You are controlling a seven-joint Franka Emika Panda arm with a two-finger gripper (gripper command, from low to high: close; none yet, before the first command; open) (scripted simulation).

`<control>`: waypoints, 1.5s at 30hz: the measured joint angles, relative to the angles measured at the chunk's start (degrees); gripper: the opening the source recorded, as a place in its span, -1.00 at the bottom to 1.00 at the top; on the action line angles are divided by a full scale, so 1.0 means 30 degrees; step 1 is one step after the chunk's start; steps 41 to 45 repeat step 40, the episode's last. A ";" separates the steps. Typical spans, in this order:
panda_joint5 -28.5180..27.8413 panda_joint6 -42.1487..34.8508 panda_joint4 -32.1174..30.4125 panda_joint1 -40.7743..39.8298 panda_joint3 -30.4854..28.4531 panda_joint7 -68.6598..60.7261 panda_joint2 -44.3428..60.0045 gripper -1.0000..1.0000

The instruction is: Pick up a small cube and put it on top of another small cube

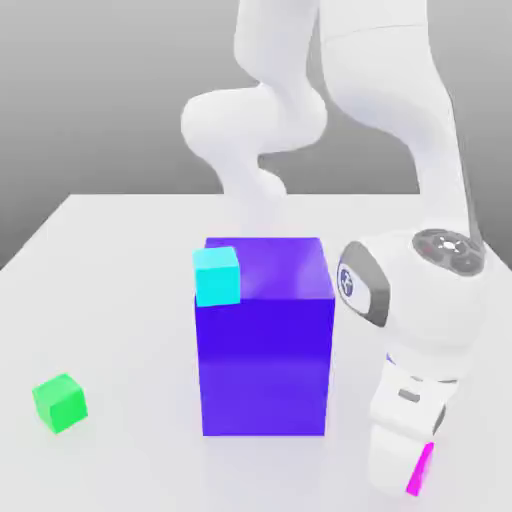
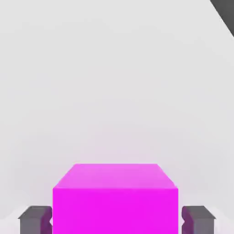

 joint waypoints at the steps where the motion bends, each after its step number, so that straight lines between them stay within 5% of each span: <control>1: -0.0007 -0.0010 0.0000 -0.0002 0.0001 0.0007 -0.0001 -1.00; 10: -0.0370 -0.3285 0.0259 -0.0242 -0.0041 -0.1358 -0.3400 -1.00; 22: 0.0483 -0.6081 0.0085 -0.6672 -0.4981 -0.6655 -0.5809 -1.00; 28: 0.0712 -0.4616 -0.2920 -1.1993 -0.8135 -0.7214 -0.7456 -1.00; 36: 0.3932 -0.1732 -0.3053 -1.2948 -0.6817 -0.9749 -0.4472 -1.00; 37: 0.4374 -0.1355 -0.3035 -1.3190 -0.6495 -1.0061 -0.4023 1.00; 45: 0.4374 -0.1355 -0.3035 -1.3190 -0.6495 -1.0061 -0.4023 1.00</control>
